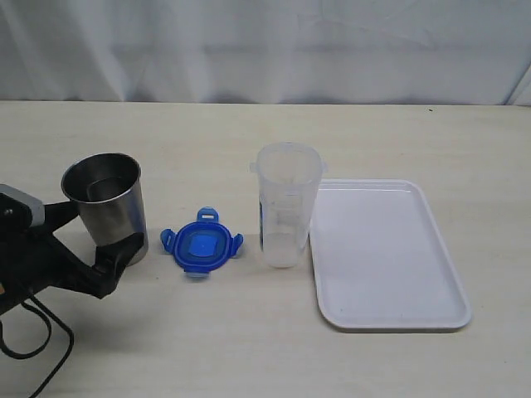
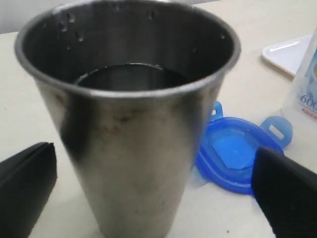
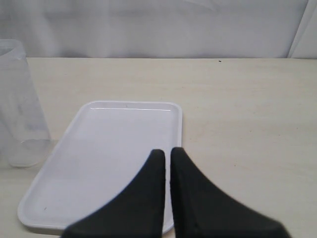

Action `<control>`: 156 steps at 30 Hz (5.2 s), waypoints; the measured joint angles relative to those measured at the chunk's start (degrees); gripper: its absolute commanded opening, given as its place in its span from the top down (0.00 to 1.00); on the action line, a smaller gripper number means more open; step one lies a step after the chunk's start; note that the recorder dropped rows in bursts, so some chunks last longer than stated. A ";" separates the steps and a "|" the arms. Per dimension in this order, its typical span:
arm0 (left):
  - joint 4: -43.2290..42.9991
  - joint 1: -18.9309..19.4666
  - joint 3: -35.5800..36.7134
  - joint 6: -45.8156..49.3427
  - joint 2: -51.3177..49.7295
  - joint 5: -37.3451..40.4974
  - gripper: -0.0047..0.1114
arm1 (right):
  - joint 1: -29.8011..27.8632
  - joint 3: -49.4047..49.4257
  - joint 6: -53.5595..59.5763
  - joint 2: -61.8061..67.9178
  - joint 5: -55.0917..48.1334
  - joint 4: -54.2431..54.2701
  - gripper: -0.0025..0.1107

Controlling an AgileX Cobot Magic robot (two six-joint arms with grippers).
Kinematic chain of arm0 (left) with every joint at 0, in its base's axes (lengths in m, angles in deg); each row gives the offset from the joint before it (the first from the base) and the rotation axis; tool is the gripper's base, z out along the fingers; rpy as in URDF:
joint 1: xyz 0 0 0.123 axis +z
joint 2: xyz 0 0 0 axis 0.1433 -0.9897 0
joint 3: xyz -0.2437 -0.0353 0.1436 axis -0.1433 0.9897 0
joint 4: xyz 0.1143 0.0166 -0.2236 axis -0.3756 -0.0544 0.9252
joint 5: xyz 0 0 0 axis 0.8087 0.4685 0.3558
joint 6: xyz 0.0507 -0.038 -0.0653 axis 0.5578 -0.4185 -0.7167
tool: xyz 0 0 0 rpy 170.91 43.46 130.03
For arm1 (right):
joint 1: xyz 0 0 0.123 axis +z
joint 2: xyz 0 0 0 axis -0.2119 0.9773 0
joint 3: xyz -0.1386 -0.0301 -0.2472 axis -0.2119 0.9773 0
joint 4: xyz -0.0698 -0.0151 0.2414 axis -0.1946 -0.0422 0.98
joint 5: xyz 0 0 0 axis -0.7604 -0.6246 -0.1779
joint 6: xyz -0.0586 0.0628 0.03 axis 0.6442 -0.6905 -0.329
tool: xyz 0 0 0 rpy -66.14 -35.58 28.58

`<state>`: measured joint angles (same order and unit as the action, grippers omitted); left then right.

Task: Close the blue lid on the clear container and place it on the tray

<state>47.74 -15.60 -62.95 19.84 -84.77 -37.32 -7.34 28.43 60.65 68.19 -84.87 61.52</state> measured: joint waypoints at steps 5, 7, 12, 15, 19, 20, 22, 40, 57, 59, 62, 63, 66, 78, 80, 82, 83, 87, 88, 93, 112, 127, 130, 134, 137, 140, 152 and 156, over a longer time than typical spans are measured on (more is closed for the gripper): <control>-0.04 0.00 -3.27 0.00 -2.24 -0.30 0.08 | 0.00 0.00 0.00 0.00 0.00 0.00 0.94; -0.04 0.00 -3.50 0.00 -2.94 -0.30 0.08 | 0.00 0.00 0.00 0.00 0.00 0.00 0.94; -0.16 0.00 -5.30 0.00 -3.27 -0.30 0.08 | 0.00 0.00 0.00 0.00 0.00 0.00 0.94; -0.16 0.00 -6.11 0.00 -3.83 -0.30 0.08 | 0.00 0.00 0.00 0.00 0.00 0.00 0.94; -0.16 0.00 -6.64 0.00 -3.83 -0.30 0.08 | 0.00 0.00 0.00 0.00 0.00 0.00 0.94; -0.16 0.00 -6.64 0.00 -3.83 -0.30 0.08 | 0.00 0.00 0.00 0.00 0.00 0.00 0.94; -0.16 0.00 -6.71 0.00 -3.83 -0.30 0.08 | 0.00 0.00 0.00 0.00 0.00 0.00 0.94; -1.07 0.00 -9.28 0.00 -3.83 -0.30 0.08 | 0.00 0.00 0.00 0.00 0.00 0.00 0.94; -1.14 0.00 -9.28 0.00 -3.83 -0.30 0.08 | 0.00 0.00 0.00 0.00 0.00 0.00 0.94; -1.14 0.00 -9.28 0.00 -3.83 -0.30 0.08 | 0.00 0.00 0.00 0.00 0.00 0.00 0.94; -1.27 0.00 -9.28 0.00 -3.83 -0.30 0.08 | 0.00 0.00 0.00 0.00 0.00 0.00 0.94; -1.36 0.00 -9.28 0.00 -3.83 -0.30 0.08 | 0.00 0.00 0.00 0.00 0.00 0.00 0.94; -1.36 0.00 -9.28 0.00 -3.83 -0.30 0.08 | 0.00 0.00 0.00 0.00 0.00 0.00 0.94; -1.39 0.00 -9.82 0.00 -3.83 -0.30 0.08 | 0.00 0.00 0.00 0.00 0.00 0.00 0.94; -1.49 0.00 -9.82 0.00 -3.83 -0.30 0.08 | 0.00 0.00 0.00 0.00 0.00 0.00 0.94; -1.49 0.00 -9.82 0.00 -3.83 -0.30 0.08 | 0.00 0.00 0.00 0.00 0.00 0.00 0.94; -1.49 0.00 -9.82 0.00 -3.83 -0.30 0.08 | 0.00 0.00 0.00 0.00 0.00 0.00 0.94; -1.49 0.00 -9.82 0.00 -3.83 -0.30 0.08 | 0.00 0.00 0.00 0.00 0.00 0.00 0.94; -1.49 0.00 -9.82 0.00 -3.83 -0.30 0.11 | 0.00 0.00 0.00 0.00 0.00 0.00 0.94; -1.49 0.00 -9.82 0.00 -3.83 -0.30 0.40 | 0.00 0.00 0.00 0.00 0.00 0.00 0.94; -5.66 0.00 -9.91 -1.28 -3.96 -0.51 0.96 | 0.00 0.00 0.00 0.00 0.00 0.00 0.94; -5.91 0.00 -9.95 -2.17 -2.87 1.19 0.96 | 0.00 0.00 0.00 0.00 0.00 0.00 0.94; -6.16 0.00 -9.95 -2.79 -1.79 2.65 0.96 | 0.00 0.00 0.00 0.00 0.00 0.00 0.94; -6.38 0.00 -10.21 -3.42 -1.09 3.53 0.96 | 0.00 0.00 0.00 0.00 0.00 0.00 0.94; -6.63 0.00 -10.64 -3.79 0.04 3.82 0.96 | 0.00 0.00 0.00 0.00 0.00 0.00 0.94; -6.76 0.00 -11.30 -4.08 1.13 3.98 0.96 | 0.00 0.00 0.00 0.00 0.00 0.00 0.94; -11.14 0.00 -18.53 -10.91 1.64 4.09 0.96 | 0.00 0.00 0.00 0.00 0.00 0.00 0.94; -12.83 0.00 -22.44 -12.22 1.64 5.07 0.96 | 0.00 0.00 0.00 0.00 0.00 0.00 0.94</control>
<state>34.91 -15.60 -85.40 7.61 -83.14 -32.25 -7.34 28.43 60.65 68.19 -84.87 61.52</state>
